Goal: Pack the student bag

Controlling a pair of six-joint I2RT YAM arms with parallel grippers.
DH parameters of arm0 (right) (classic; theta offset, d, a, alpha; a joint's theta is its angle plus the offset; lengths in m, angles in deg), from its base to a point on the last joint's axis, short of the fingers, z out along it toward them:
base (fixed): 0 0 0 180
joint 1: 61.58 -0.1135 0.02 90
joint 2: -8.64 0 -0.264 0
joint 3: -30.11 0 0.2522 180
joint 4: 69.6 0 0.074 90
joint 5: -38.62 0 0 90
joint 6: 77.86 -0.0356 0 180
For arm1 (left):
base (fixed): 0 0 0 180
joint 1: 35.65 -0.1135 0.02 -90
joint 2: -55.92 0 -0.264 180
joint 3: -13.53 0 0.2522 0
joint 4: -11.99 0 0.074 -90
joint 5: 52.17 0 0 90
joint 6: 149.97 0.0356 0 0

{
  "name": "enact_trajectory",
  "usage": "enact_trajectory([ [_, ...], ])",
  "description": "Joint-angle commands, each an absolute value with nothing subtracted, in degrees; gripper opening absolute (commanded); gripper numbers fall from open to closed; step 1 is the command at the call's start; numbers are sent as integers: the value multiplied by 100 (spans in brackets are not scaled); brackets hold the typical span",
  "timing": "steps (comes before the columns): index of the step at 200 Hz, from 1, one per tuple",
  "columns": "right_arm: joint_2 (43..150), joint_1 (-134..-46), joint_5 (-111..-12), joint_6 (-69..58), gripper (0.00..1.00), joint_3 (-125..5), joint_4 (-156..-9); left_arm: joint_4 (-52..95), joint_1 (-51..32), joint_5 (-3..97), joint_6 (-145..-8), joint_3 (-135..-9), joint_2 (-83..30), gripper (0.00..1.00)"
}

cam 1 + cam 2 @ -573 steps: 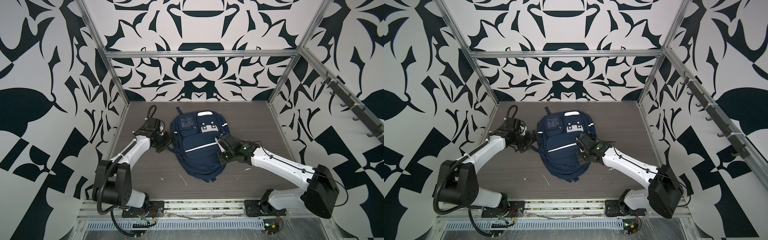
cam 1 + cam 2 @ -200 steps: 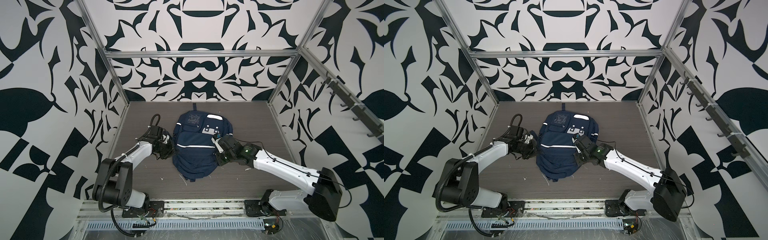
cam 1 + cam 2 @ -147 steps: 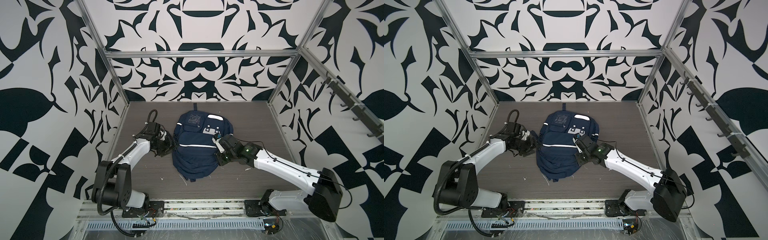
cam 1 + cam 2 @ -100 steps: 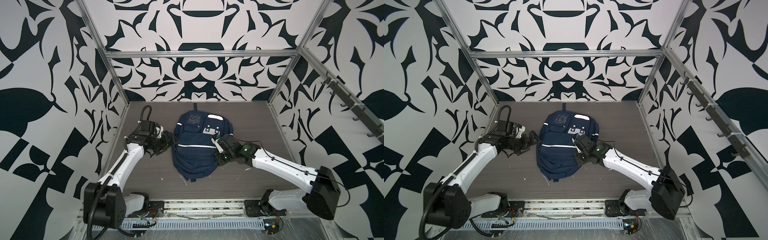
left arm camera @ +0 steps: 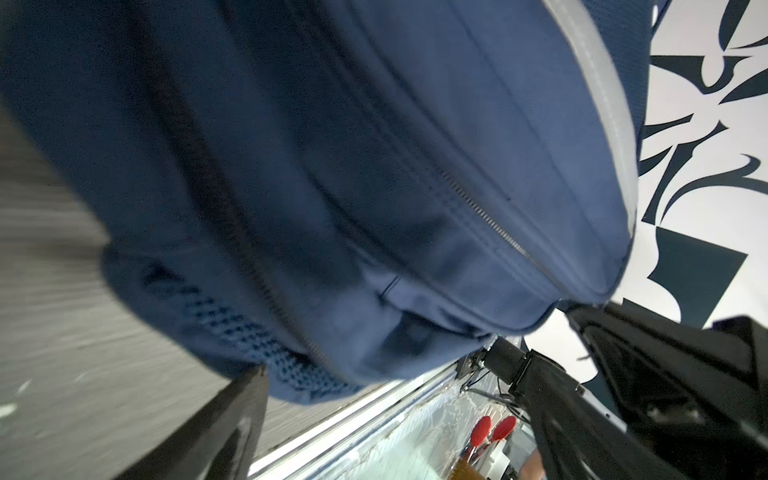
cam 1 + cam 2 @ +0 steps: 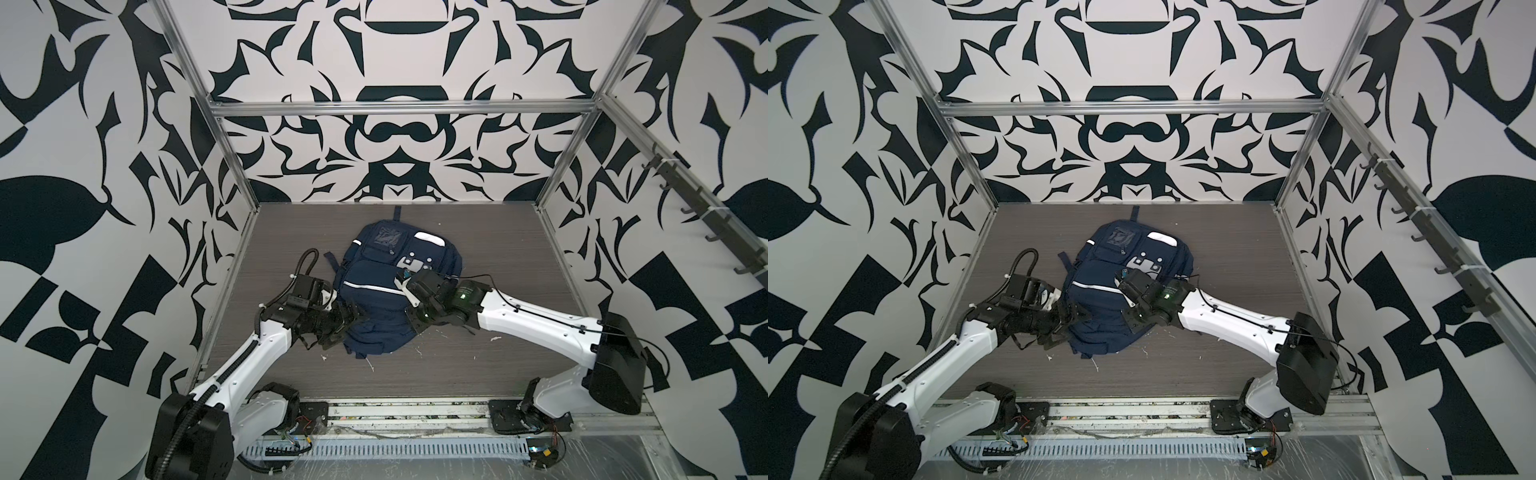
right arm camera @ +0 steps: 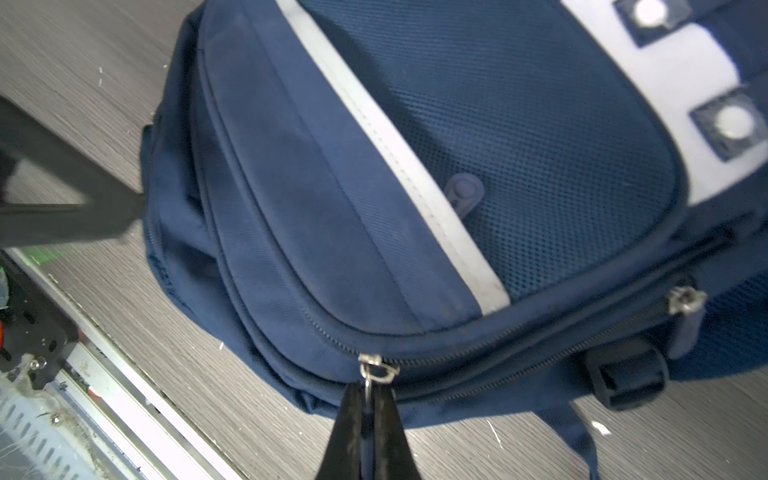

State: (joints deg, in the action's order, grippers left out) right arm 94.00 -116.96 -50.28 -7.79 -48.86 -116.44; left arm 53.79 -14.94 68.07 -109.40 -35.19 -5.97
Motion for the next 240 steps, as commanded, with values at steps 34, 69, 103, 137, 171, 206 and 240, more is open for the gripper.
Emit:
enact_trajectory([
  [34,9392,-11889,-5028,-1090,0,-5200,-10949,4105,-1342,6351,-11646,-3289,-929,56],
  [69,9213,-11893,-4895,-1142,0,-5010,-10988,4315,-1350,6111,-11427,-3413,-914,0],
  [103,8976,-11887,-4742,-1124,0,-4842,-11290,4816,-1560,5858,-11178,-3589,-664,0],
  [137,8623,-11739,-4690,-1029,0,-4588,-11625,5060,-2004,5930,-10947,-3588,-482,0],
  [171,8340,-11266,-4788,-965,0,-4364,-11784,5227,-2343,6071,-10712,-3608,-455,0],
  [206,8339,-10686,-4901,-808,0,-4433,-11897,5379,-2418,6077,-10543,-3617,-374,0],
  [240,8446,-10273,-4953,-500,0,-4451,-11904,5467,-2442,6068,-10497,-3575,-259,0],
])
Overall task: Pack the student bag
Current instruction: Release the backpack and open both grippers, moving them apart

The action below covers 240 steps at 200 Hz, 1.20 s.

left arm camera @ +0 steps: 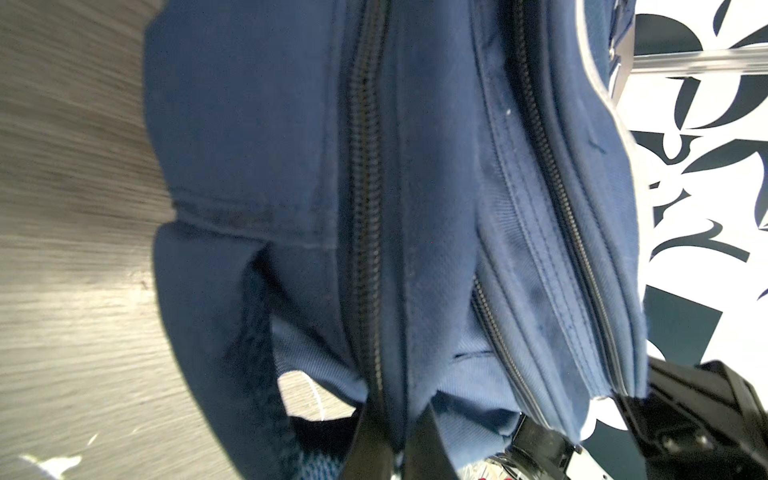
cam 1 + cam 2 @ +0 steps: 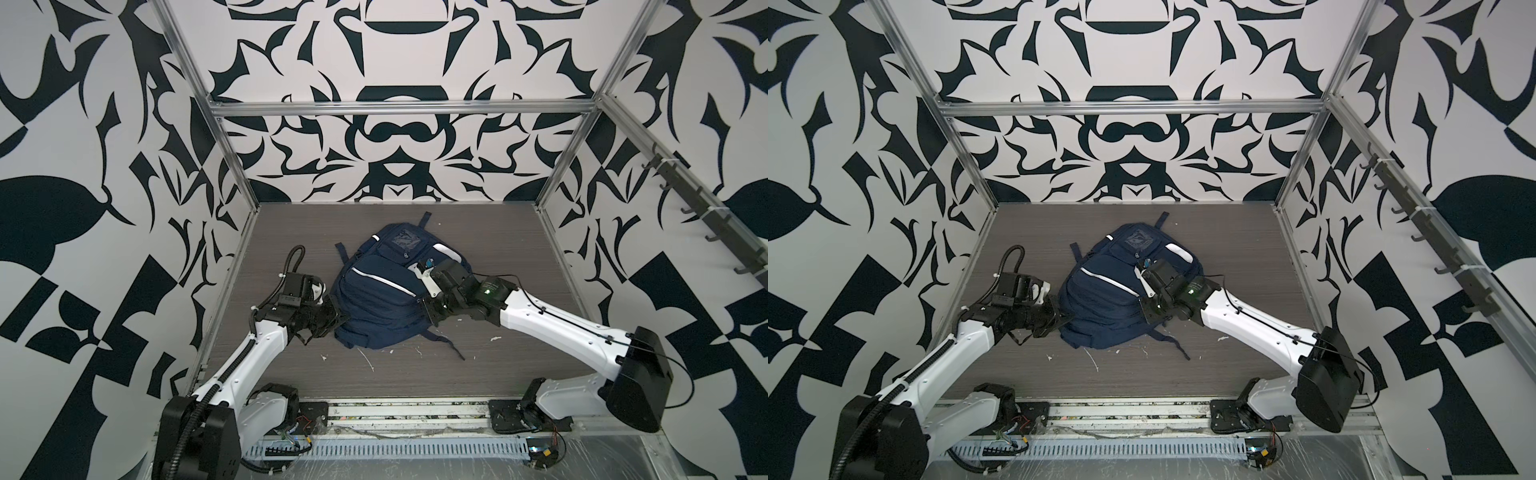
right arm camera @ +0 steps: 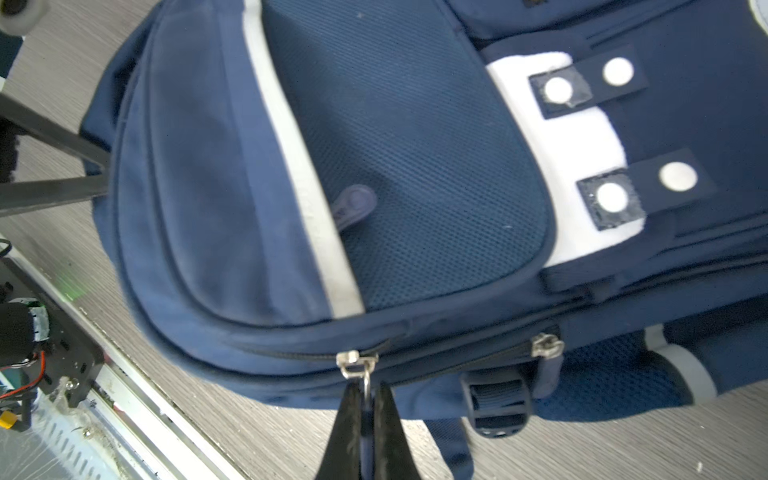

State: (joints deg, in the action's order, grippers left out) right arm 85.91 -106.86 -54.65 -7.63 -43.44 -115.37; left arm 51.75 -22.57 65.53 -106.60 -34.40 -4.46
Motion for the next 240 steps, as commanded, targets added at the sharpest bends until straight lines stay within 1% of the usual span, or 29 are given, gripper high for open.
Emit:
enact_trajectory([
  [1,8447,-10255,-4958,-496,0,-4449,-11904,5476,-2441,6063,-10497,-3574,-260,0],
  [49,8611,-9715,-5111,-407,0,-4471,-11697,5564,-2457,6116,-10405,-3566,-161,0],
  [94,8774,-9700,-5097,-340,0,-4527,-11700,5621,-2453,6158,-10295,-3522,-84,0],
  [131,8768,-9700,-5164,-312,0,-4545,-11790,5280,-2447,6505,-10338,-3455,-97,0],
  [153,8694,-9696,-5241,-312,0,-4487,-11732,5240,-2437,6549,-10266,-3527,-153,0],
  [159,8666,-9700,-5268,-311,3,-4461,-11697,5219,-2435,6575,-10252,-3553,-176,0],
  [165,8637,-9700,-5306,-311,8,-4450,-11666,5196,-2439,6624,-10236,-3577,-182,1],
  [176,8578,-9700,-5397,-322,18,-4405,-11595,5137,-2432,6697,-10212,-3616,-209,12],
  [193,8469,-9700,-5455,-360,32,-4339,-11542,5107,-2427,6753,-10151,-3677,-233,37],
  [209,8365,-9700,-5375,-379,43,-4294,-11624,5258,-2438,6695,-10010,-3789,-209,57],
  [213,8331,-9700,-5352,-379,46,-4282,-11644,5318,-2429,6649,-9960,-3827,-199,65],
  [218,8275,-9700,-5315,-388,49,-4256,-11665,5406,-2433,6594,-9883,-3877,-178,73],
  [223,8219,-9696,-5293,-386,52,-4218,-11667,5501,-2431,6541,-9801,-3924,-158,79],
  [227,8162,-9700,-5273,-415,52,-4191,-11659,5585,-2432,6480,-9740,-3974,-143,83],
  [230,8119,-9700,-5247,-445,53,-4171,-11656,5653,-2436,6433,-9689,-3999,-130,84],
  [232,8092,-9700,-5223,-453,53,-4154,-11658,5700,-2433,6392,-9647,-4038,-123,88],
  [234,8063,-9700,-5194,-456,55,-4138,-11665,5736,-2432,6347,-9610,-4061,-115,90],
  [240,7970,-9700,-5102,-465,56,-4101,-11688,5891,-2435,6216,-9483,-4147,-93,94],
])
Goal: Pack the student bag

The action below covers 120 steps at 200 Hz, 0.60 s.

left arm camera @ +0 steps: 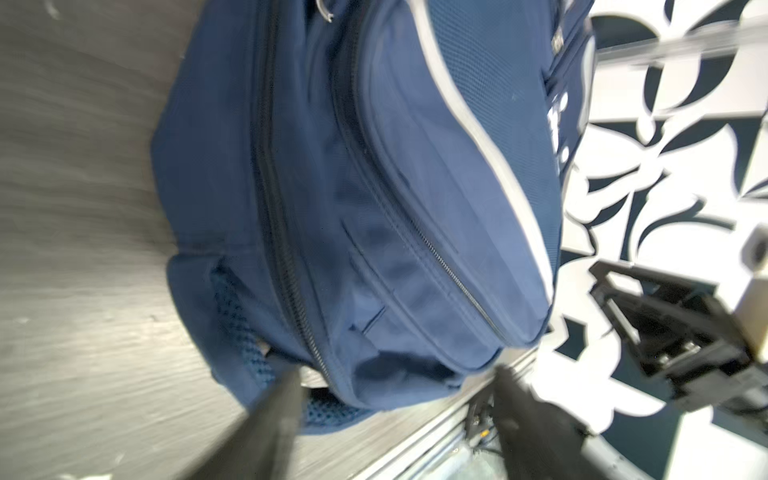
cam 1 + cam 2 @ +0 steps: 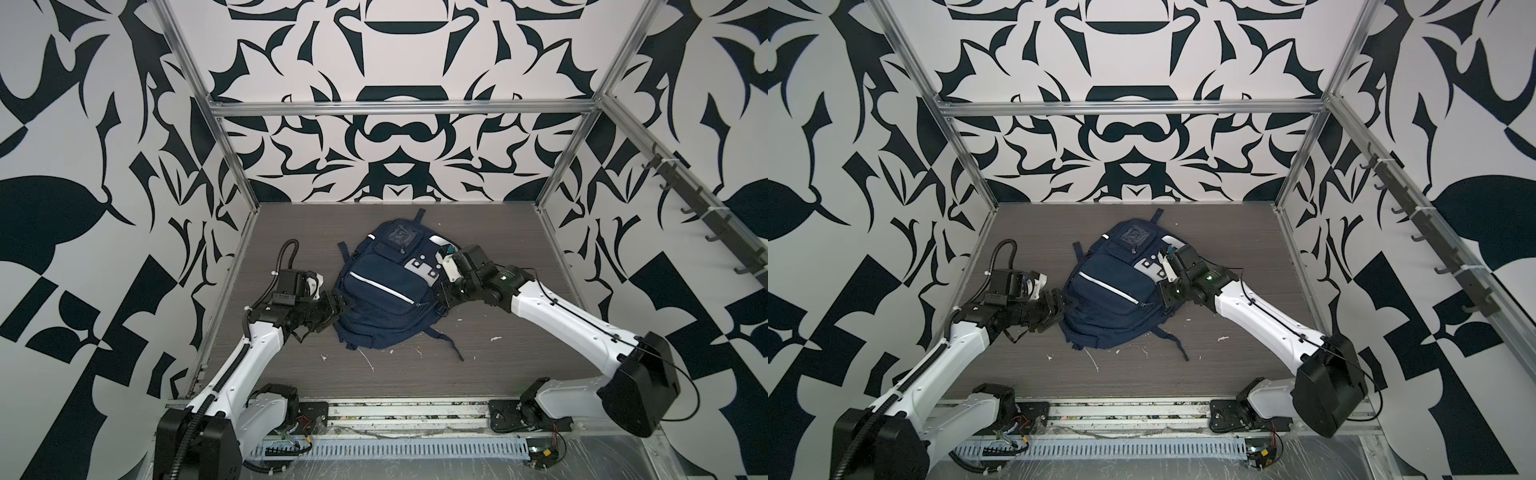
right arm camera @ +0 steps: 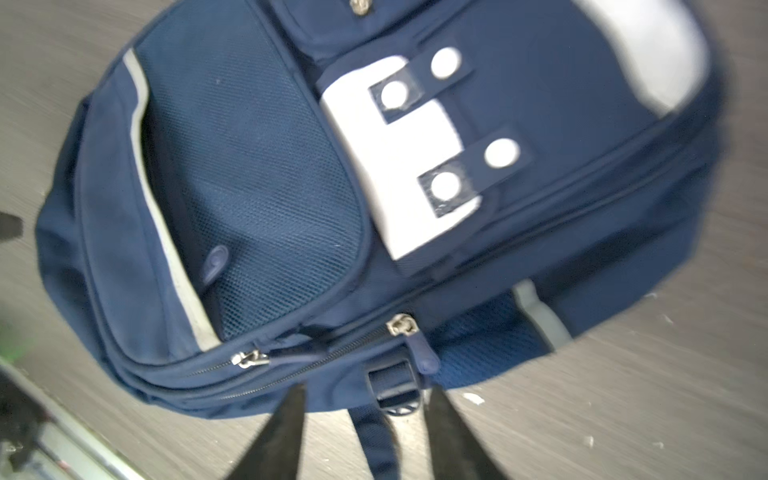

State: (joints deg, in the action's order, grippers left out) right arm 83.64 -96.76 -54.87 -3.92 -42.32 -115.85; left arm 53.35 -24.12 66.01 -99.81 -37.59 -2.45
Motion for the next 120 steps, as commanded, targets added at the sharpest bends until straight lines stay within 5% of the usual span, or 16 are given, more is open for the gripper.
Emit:
enact_trajectory([
  [1,7954,-9700,-5085,-465,57,-4094,-11695,5912,-2438,6194,-9463,-4155,-94,95],
  [31,7430,-9700,-4263,-534,75,-3951,-11893,6476,-2438,5334,-8735,-4473,42,99],
  [47,7055,-9692,-3646,-626,99,-3753,-11844,6528,-2461,4548,-8426,-4496,189,99],
  [120,5305,-9093,-1013,-1105,99,-2296,-11428,4232,-2535,1252,-7949,-3433,495,99],
])
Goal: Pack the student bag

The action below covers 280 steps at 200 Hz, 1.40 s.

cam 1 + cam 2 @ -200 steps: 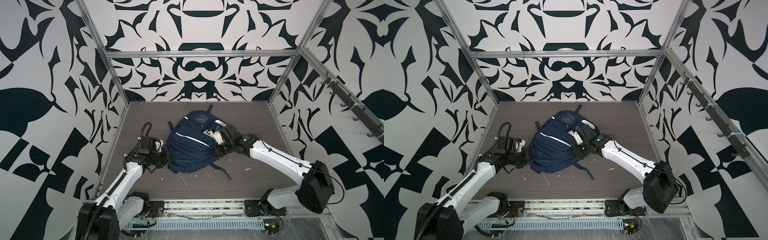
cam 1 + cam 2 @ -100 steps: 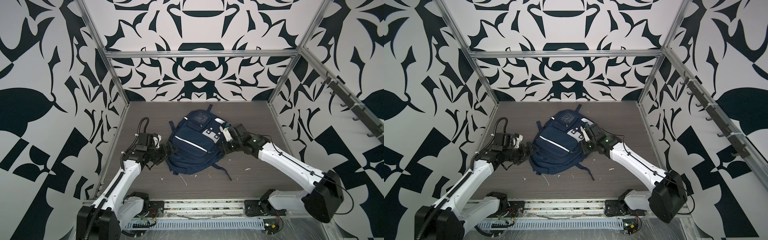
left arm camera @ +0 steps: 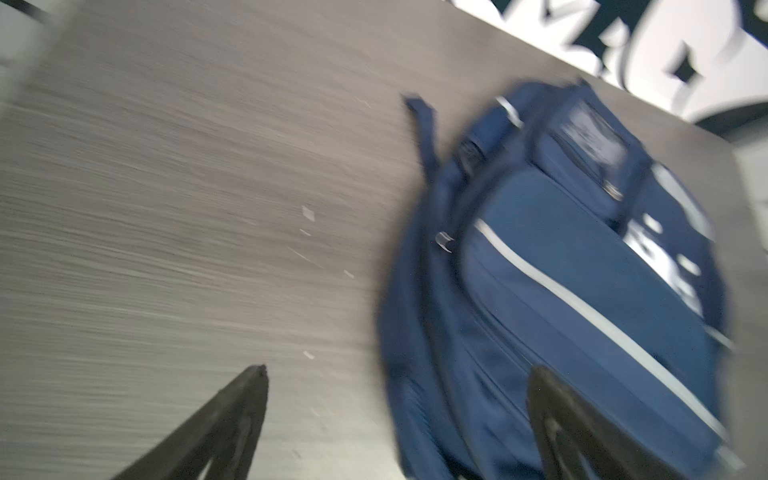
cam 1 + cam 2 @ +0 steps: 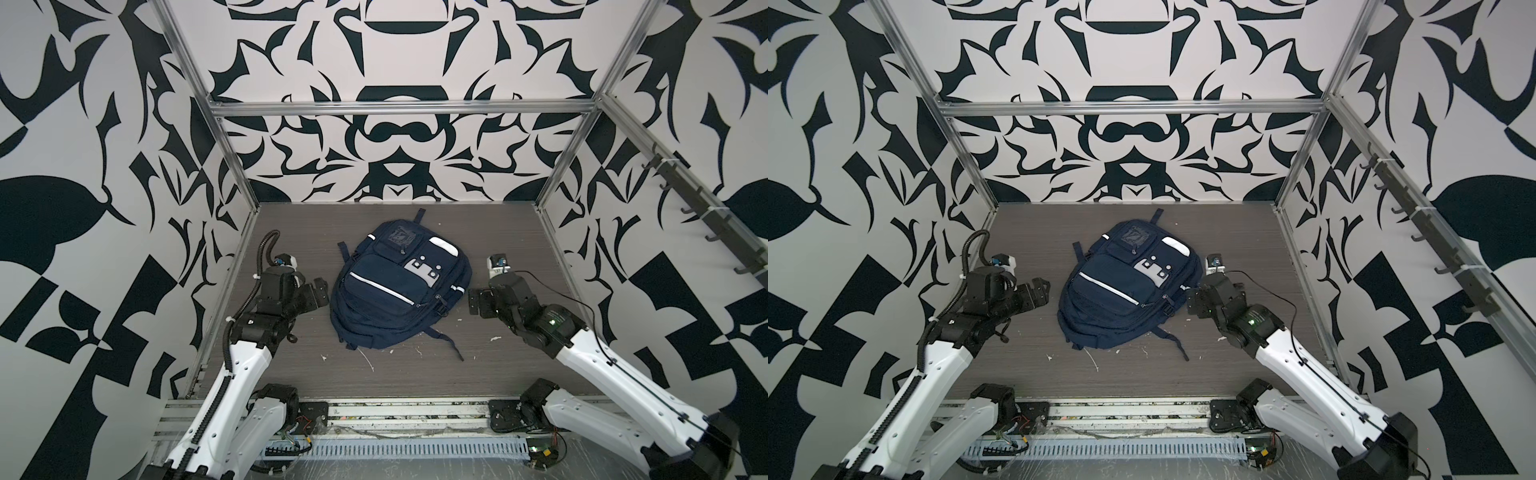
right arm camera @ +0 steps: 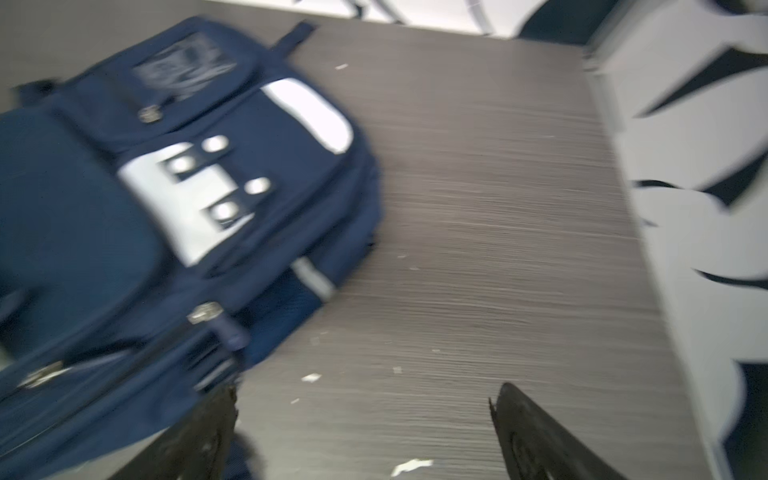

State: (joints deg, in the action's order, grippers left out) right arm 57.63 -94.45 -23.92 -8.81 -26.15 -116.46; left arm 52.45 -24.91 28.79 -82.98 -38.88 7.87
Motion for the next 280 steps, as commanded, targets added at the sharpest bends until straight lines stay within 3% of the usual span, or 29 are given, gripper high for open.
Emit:
enact_trajectory([
  [1,5286,-9071,-988,-1106,99,-2273,-11411,4186,-2540,1230,-7927,-3420,473,99],
  [22,4982,-8617,-658,-1146,100,-1678,-10829,3402,-2596,826,-7453,-3236,-2,99],
  [62,5076,-7786,-1007,-662,100,-553,-8945,2145,-2723,559,-6860,-3037,-1151,99],
  [83,5364,-7509,-1590,223,100,101,-7001,1207,-2749,855,-6445,-2880,-1520,99],
  [123,6705,-7074,-2254,576,100,446,-5312,-1169,-2803,1145,-5933,-2575,-2606,99],
  [136,7133,-7007,-2428,623,100,393,-4824,-770,-2829,1322,-6215,-2832,-2727,99],
  [150,7710,-6855,-2751,656,100,322,-4149,-1652,-2917,1939,-6110,-2543,-2914,99],
  [205,9652,-6625,-3404,893,100,-299,-2967,-2086,-3153,2684,-6145,-2317,-3137,99],
  [280,9734,-6633,-3505,937,100,-291,-2953,-2443,-3222,2852,-6195,-2179,-3255,99],
])
